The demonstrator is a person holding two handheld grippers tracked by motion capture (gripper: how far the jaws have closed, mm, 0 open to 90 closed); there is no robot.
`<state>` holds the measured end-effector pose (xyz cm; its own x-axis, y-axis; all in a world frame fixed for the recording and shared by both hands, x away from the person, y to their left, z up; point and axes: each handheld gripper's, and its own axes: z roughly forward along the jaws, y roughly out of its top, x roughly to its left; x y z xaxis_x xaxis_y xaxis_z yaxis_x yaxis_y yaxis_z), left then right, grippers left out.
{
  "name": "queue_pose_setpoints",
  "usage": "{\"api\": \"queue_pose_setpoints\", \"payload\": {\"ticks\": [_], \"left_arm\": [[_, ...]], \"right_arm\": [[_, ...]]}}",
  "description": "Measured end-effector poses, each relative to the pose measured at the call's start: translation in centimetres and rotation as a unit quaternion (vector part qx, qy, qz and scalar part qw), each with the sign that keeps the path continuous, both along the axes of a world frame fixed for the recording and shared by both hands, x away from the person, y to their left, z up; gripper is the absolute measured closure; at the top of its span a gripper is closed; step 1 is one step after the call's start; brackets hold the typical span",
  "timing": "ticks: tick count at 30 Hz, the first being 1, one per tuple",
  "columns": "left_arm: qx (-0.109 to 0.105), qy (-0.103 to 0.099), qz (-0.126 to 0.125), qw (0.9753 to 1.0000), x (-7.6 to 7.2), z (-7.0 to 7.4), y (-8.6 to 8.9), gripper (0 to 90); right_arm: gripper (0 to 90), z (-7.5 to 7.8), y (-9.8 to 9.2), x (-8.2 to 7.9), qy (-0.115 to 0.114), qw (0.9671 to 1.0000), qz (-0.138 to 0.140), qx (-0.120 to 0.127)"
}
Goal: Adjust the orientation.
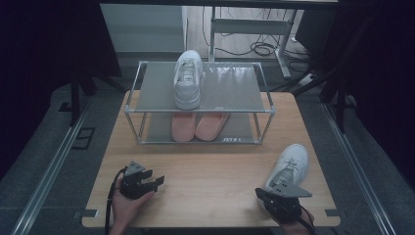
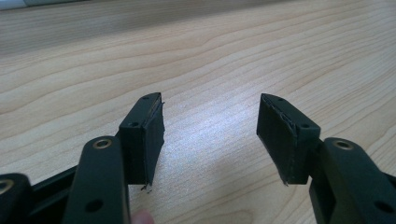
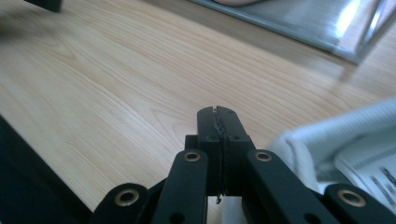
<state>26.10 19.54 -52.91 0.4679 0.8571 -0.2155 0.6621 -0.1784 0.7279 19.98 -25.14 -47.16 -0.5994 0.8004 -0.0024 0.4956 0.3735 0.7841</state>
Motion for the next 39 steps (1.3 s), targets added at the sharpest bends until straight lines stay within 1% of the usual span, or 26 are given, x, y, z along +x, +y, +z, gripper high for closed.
{"api": "queue_pose_setpoints", "payload": {"ticks": [2, 3, 4, 7, 11, 18, 22, 25, 28, 32, 36, 39], "left_arm": [[0.000, 0.000, 0.000, 1.0000, 0.0, 0.0, 0.0, 41.7], [0.000, 0.000, 0.000, 1.0000, 0.0, 0.0, 0.0, 41.7], [0.000, 0.000, 0.000, 1.0000, 0.0, 0.0, 0.0, 41.7], [-0.001, 0.000, 0.001, 1.0000, 0.0, 0.0, 0.0, 41.7], [-0.001, 0.001, 0.001, 1.0000, 0.0, -0.1, 0.0, 41.7], [0.000, 0.003, -0.001, 1.0000, 0.1, -0.1, 0.0, 41.6], [0.000, 0.004, -0.001, 1.0000, 0.1, -0.2, 0.0, 41.6], [0.001, 0.005, -0.002, 1.0000, 0.1, -0.2, -0.1, 41.6], [0.002, 0.006, -0.002, 1.0000, 0.1, -0.2, -0.1, 41.5], [0.002, 0.006, -0.002, 1.0000, 0.1, -0.3, -0.2, 41.5], [0.003, 0.007, -0.003, 1.0000, 0.1, -0.3, -0.2, 41.5], [0.003, 0.009, -0.003, 1.0000, 0.2, -0.3, -0.2, 41.4]], "right_arm": [[89.7, -0.2, -0.3, 0.0, -0.001, 1.0000, -0.007, -0.006], [89.7, -0.2, -0.4, 0.0, 0.002, 1.0000, -0.006, -0.001], [89.7, -0.2, -0.3, 0.0, 0.001, 1.0000, -0.006, -0.001], [89.8, -0.3, -0.1, -0.1, -0.003, 0.9999, -0.008, -0.014], [89.8, -0.2, -0.1, -0.1, -0.002, 0.9998, -0.010, -0.018], [89.9, -0.3, -1.0, -1.1, -0.002, 0.9997, -0.018, -0.018], [89.9, -0.3, -1.9, -1.8, 0.000, 0.9996, -0.025, -0.011], [90.0, -0.3, -2.8, -2.1, 0.003, 0.9995, -0.029, -0.011], [89.9, -0.3, -3.9, -2.4, 0.005, 0.9991, -0.041, -0.010], [89.9, -0.3, -5.7, -2.5, 0.011, 0.9981, -0.060, -0.002], [89.9, -0.2, -7.4, -2.4, 0.020, 0.9972, -0.071, 0.010], [89.9, -0.3, -8.2, -2.4, 0.021, 0.9963, -0.084, 0.005]]}}
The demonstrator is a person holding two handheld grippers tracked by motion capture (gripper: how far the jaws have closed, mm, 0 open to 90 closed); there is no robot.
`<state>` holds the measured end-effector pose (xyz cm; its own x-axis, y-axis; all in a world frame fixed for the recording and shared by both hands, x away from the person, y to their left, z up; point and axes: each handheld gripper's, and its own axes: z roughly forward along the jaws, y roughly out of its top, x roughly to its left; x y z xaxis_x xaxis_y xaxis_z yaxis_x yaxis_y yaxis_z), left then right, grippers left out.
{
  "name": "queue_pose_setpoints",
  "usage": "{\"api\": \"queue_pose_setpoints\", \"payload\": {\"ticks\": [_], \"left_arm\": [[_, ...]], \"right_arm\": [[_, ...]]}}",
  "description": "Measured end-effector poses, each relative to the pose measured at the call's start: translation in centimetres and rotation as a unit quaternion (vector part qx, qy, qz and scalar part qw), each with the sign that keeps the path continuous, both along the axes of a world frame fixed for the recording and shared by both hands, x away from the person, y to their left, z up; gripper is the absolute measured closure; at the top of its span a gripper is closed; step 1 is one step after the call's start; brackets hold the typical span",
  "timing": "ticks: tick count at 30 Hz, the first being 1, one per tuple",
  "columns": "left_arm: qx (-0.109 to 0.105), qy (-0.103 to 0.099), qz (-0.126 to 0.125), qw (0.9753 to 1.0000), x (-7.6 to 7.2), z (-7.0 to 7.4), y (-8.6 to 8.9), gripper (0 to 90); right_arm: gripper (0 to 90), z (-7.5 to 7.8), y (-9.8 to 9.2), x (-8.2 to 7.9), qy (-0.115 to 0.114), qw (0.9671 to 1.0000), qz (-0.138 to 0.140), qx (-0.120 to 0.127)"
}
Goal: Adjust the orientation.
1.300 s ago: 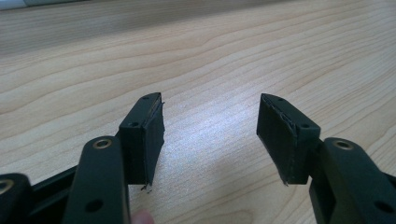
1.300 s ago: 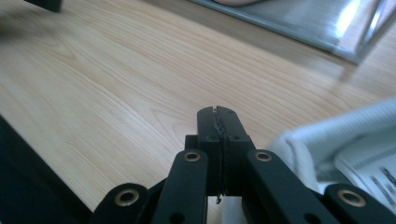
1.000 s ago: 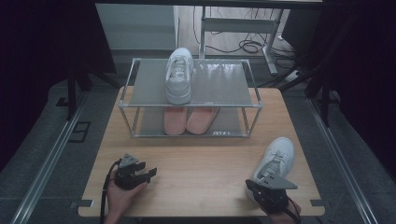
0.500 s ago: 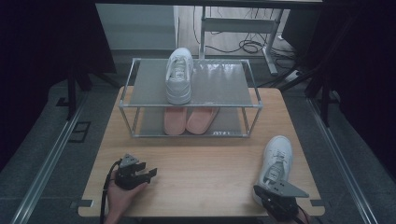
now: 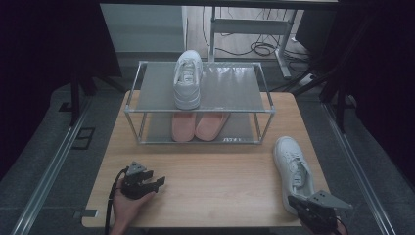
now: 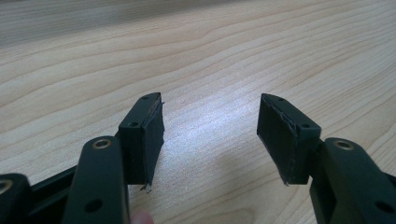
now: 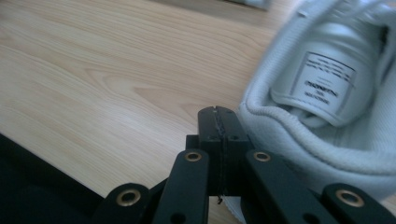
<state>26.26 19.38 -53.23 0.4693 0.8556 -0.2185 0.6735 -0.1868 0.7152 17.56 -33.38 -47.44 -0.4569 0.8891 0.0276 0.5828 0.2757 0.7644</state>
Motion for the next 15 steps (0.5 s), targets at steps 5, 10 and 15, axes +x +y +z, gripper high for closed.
{"api": "queue_pose_setpoints", "payload": {"ticks": [5, 10, 15], "left_arm": [[0.002, 0.001, -0.001, 1.0000, 0.0, 0.0, 0.0, 41.2], [0.004, 0.003, -0.001, 1.0000, 0.1, -0.1, 0.0, 41.2], [0.003, 0.004, -0.001, 1.0000, 0.0, -0.1, 0.0, 41.2]], "right_arm": [[90.0, 0.0, -1.0, 0.0, 0.002, 0.9999, -0.011, -0.001], [89.9, 0.0, -2.3, 0.0, 0.002, 0.9996, -0.028, 0.002], [89.9, 0.0, -3.4, 0.0, 0.000, 0.9990, -0.044, 0.007]]}}
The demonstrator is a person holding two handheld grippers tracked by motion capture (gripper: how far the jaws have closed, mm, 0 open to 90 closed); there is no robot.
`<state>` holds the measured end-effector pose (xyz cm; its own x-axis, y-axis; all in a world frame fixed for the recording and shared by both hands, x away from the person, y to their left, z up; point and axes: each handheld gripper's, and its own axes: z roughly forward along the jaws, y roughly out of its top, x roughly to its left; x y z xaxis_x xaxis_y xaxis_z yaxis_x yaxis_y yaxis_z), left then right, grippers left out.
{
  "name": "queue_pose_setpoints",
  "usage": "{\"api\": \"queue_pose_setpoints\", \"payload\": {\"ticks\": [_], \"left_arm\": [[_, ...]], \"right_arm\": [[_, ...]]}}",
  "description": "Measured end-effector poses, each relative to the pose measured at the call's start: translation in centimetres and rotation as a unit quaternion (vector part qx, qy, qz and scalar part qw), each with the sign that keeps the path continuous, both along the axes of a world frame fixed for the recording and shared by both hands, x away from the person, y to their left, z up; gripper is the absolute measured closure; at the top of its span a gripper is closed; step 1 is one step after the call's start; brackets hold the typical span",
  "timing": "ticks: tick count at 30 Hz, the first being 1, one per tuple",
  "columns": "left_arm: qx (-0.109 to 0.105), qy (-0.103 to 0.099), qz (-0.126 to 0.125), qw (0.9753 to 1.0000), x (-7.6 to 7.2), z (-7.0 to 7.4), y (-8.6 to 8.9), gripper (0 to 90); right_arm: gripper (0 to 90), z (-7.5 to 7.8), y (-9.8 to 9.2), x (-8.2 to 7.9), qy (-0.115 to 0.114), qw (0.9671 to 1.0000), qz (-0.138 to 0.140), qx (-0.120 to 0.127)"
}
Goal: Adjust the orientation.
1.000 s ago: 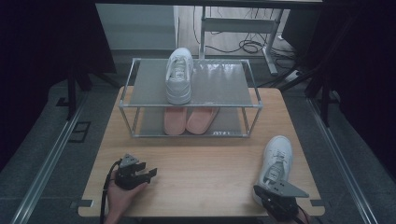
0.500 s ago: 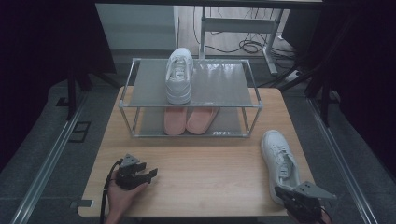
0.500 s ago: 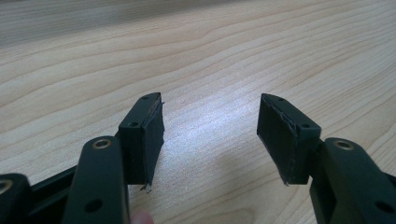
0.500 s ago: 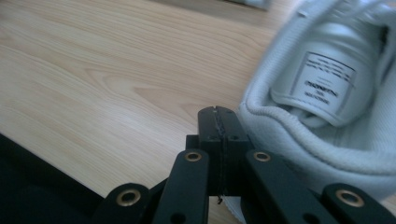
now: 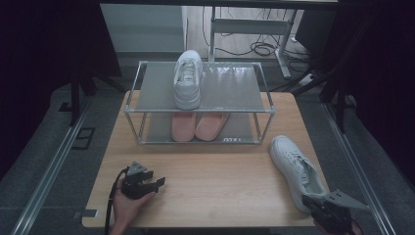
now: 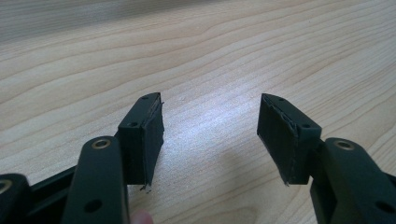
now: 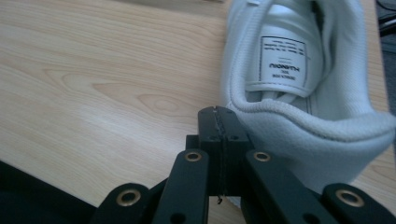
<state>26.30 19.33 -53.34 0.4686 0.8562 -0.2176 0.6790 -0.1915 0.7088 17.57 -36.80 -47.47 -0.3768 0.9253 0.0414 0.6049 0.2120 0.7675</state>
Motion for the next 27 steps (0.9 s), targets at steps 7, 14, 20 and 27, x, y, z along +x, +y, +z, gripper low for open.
{"api": "queue_pose_setpoints", "payload": {"ticks": [7, 14, 20, 27], "left_arm": [[0.001, 0.001, 0.000, 1.0000, 0.0, 0.0, 0.0, 41.2], [0.001, 0.001, 0.000, 1.0000, 0.0, 0.0, 0.0, 41.1], [0.002, 0.003, -0.001, 1.0000, 0.1, -0.1, -0.1, 41.1], [0.003, 0.002, 0.001, 1.0000, 0.1, -0.1, 0.0, 41.0]], "right_arm": [[89.9, -0.1, -1.2, 0.1, 0.000, 0.9998, -0.007, 0.017], [89.7, 0.0, -0.8, 0.2, -0.003, 0.9997, 0.009, 0.024], [89.7, 1.1, -0.5, 0.7, -0.016, 0.9991, 0.025, 0.029], [89.6, 3.5, -0.1, 2.1, -0.046, 0.9974, 0.043, 0.036]]}}
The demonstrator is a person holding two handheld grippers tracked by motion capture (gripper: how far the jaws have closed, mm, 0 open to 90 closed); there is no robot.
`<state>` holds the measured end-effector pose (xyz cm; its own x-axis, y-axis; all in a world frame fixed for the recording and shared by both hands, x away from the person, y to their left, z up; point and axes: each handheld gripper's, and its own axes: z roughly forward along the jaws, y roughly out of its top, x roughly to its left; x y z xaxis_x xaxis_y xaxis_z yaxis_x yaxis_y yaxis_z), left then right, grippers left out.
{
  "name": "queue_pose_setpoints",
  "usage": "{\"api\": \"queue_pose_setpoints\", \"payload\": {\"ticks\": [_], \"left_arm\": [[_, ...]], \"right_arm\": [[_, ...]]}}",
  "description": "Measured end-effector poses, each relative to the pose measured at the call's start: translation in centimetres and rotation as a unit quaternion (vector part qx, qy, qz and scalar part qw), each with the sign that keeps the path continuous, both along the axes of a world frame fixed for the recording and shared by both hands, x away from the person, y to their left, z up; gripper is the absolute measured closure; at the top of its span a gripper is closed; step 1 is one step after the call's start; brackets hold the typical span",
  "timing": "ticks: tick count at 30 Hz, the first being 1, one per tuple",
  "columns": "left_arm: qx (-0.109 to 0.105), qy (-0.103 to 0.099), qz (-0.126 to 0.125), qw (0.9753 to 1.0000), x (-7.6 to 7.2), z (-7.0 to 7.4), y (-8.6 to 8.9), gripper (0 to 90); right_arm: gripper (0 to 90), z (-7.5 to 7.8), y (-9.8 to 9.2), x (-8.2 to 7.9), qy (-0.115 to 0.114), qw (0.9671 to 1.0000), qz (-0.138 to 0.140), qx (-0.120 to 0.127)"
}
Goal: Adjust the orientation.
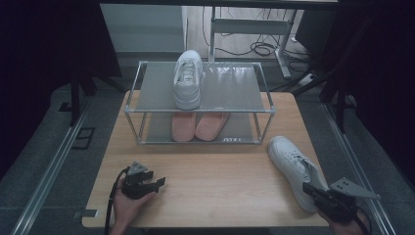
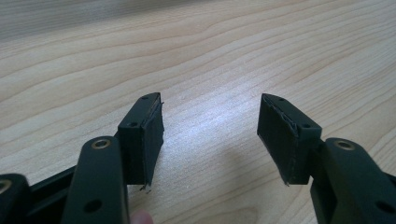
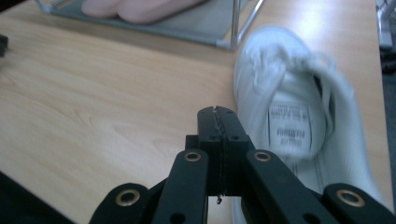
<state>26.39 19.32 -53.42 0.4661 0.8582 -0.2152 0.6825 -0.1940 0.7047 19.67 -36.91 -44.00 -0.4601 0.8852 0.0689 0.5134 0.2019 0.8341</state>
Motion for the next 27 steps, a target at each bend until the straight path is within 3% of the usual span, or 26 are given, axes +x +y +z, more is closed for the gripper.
{"api": "queue_pose_setpoints", "payload": {"ticks": [7, 14, 19, 27], "left_arm": [[0.001, -0.001, 0.004, 1.0000, 0.0, 0.1, 0.2, 41.0], [0.005, -0.002, 0.003, 1.0000, 0.0, 0.0, 0.2, 41.0], [0.003, -0.002, 0.006, 1.0000, 0.0, 0.0, 0.4, 41.0], [0.003, -0.005, 0.003, 1.0000, -0.2, 0.2, 0.4, 41.0]], "right_arm": [[88.9, 1.8, 0.3, 2.3, -0.014, 0.9996, 0.021, 0.008], [88.4, 3.0, 0.0, 5.6, -0.029, 0.9991, 0.029, 0.013], [88.2, 2.4, -1.1, 7.0, -0.020, 0.9994, 0.024, 0.012], [87.2, 1.4, -3.0, 7.3, -0.006, 0.9998, 0.002, 0.020]]}}
